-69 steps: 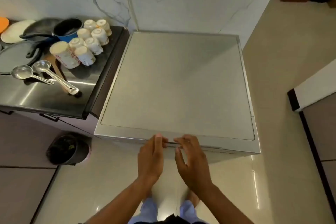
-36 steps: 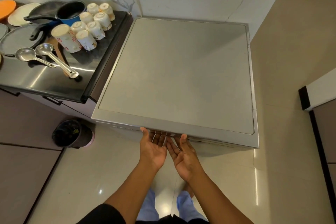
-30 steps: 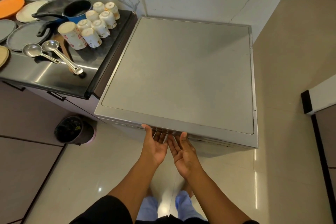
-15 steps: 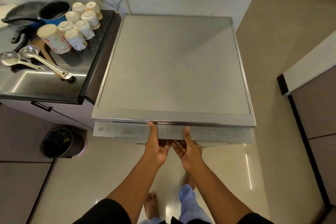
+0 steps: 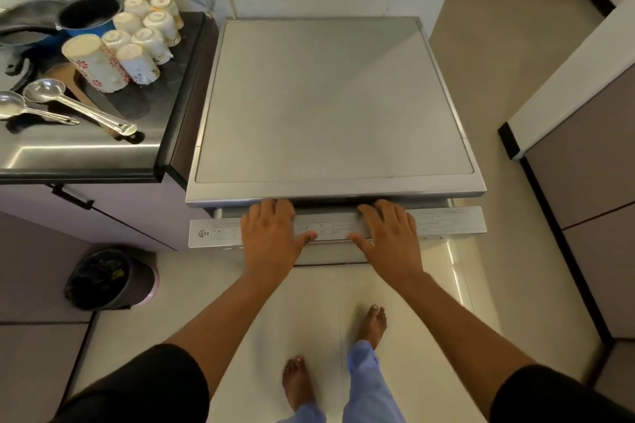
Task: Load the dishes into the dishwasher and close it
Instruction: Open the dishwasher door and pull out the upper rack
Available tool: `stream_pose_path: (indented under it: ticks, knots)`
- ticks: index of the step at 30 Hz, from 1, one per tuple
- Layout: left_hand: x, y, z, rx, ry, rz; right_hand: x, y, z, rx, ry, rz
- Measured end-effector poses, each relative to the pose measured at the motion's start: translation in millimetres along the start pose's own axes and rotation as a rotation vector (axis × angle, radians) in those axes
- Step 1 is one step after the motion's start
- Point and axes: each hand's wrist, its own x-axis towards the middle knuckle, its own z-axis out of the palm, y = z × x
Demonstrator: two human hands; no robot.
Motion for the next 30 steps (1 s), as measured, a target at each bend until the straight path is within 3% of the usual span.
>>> stream_pose_path:
  ticks: [2,5,11,20,30]
  knots:
    - [4.1,-9.7,5.2,-0.009,-0.040,0.124,1.9,8.8,-1.3,-0.088,-0.126,-0.106]
    - [2.0,-26.6,11.8,-0.035,-0.108,0.288,4.8,19.2,-5.2,-0.077,-0.180,-0.205]
    - [2.8,-36.2,11.6,-0.051,-0.278,0.403,21.5,21.3,-12.6,-0.029,-0.424,-0.302]
    - [-28.0,-26.1,33.7,-0.070,-0.702,0.369,-20.3,24.9,14.9,-0.119,-0.666,-0.397]
    - [-106.4,-12.1,73.8,-0.043,-0.896,0.443,-105.3,29.4,63.1,-0.044,-0.673,-0.468]
